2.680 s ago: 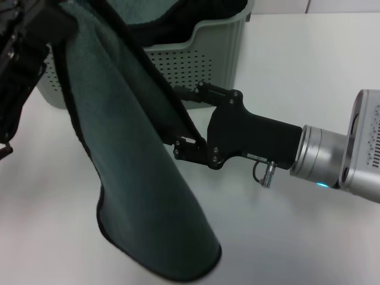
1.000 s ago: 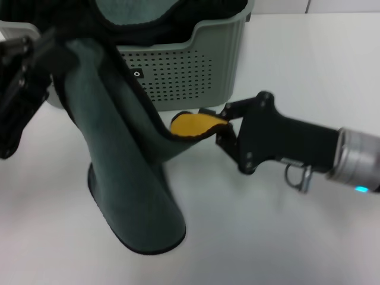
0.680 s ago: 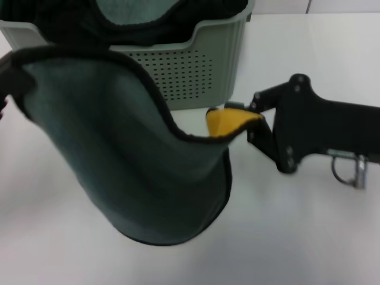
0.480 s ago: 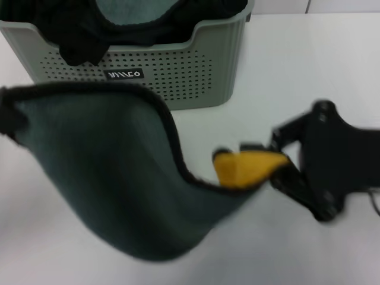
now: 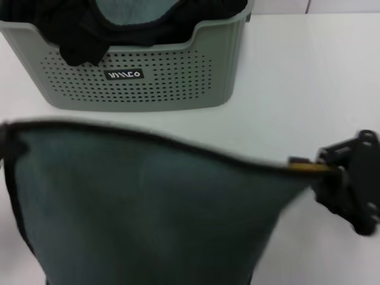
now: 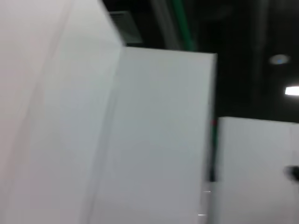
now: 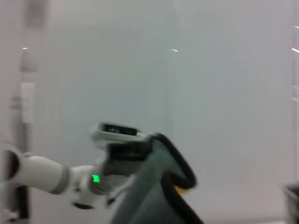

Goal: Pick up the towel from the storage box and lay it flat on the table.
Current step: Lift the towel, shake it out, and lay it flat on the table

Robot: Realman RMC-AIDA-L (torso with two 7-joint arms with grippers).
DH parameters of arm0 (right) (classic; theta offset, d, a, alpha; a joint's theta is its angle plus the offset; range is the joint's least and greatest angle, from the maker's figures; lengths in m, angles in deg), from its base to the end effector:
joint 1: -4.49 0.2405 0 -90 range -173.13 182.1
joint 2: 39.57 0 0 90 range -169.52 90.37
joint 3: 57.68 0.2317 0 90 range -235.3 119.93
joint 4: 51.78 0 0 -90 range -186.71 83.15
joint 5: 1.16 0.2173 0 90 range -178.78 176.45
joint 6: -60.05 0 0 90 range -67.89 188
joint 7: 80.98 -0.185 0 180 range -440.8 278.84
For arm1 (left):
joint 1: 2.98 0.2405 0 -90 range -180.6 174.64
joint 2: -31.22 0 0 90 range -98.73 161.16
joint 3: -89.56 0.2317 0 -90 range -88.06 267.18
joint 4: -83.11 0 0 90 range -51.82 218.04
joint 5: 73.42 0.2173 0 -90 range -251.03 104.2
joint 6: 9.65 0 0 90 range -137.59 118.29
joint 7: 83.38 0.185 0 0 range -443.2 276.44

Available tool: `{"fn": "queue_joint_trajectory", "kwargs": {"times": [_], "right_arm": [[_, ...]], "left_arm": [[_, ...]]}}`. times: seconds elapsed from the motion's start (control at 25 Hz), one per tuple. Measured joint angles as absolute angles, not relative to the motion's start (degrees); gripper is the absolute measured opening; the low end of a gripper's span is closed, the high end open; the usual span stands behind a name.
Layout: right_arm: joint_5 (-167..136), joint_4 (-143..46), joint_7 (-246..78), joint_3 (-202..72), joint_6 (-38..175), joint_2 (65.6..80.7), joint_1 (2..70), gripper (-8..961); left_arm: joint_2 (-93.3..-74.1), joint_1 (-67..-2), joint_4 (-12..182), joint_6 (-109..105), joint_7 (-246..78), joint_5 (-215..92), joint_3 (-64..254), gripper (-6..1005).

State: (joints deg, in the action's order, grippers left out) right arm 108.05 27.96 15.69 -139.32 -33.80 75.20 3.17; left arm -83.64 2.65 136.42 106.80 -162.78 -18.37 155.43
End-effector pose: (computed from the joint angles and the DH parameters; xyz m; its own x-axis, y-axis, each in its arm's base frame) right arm 0.1353 0.2324 0.0246 0.7125 -0.0198 -0.7014 -0.1160 -0.9892 -0.0899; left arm -0.2099 0.1863 0.0899 0.3392 0.0691 0.9382 0.3438 -0.9374 -0.0552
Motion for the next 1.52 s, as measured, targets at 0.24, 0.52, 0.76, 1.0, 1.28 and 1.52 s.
{"fn": "queue_joint_trajectory", "kwargs": {"times": [0.24, 0.52, 0.76, 1.0, 1.28, 1.52], "right_arm": [[106.6, -3.5, 21.1, -141.9, -24.9, 75.71, 19.8, 13], [110.6, -21.0, 26.6, -145.2, -14.3, 76.67, 32.9, 13], [110.8, -21.2, 23.1, -146.3, -5.7, 76.66, 36.4, 13], [107.1, -21.2, 16.8, -146.4, -0.8, 76.39, 40.3, 13], [99.2, -21.2, 4.7, -146.4, 2.9, 76.26, 45.4, 14], [86.1, -16.6, -11.2, -145.8, 4.2, 76.01, 48.5, 14]], "left_arm": [[-82.40, -17.3, 99.6, 101.9, -147.5, 1.1, 139.3, 14], [-85.03, -20.1, 98.9, 86.5, -143.7, 4.2, 139.0, 14], [-85.39, -21.8, 101.9, 74.6, -141.0, 4.3, 139.0, 14], [-86.07, -22.9, 103.7, 65.2, -139.0, 4.4, 139.2, 15], [-85.87, -23.4, 105.0, 60.4, -138.3, 4.4, 139.1, 15], [-85.89, -22.5, 105.6, 59.7, -137.4, 4.4, 139.2, 15]]}}
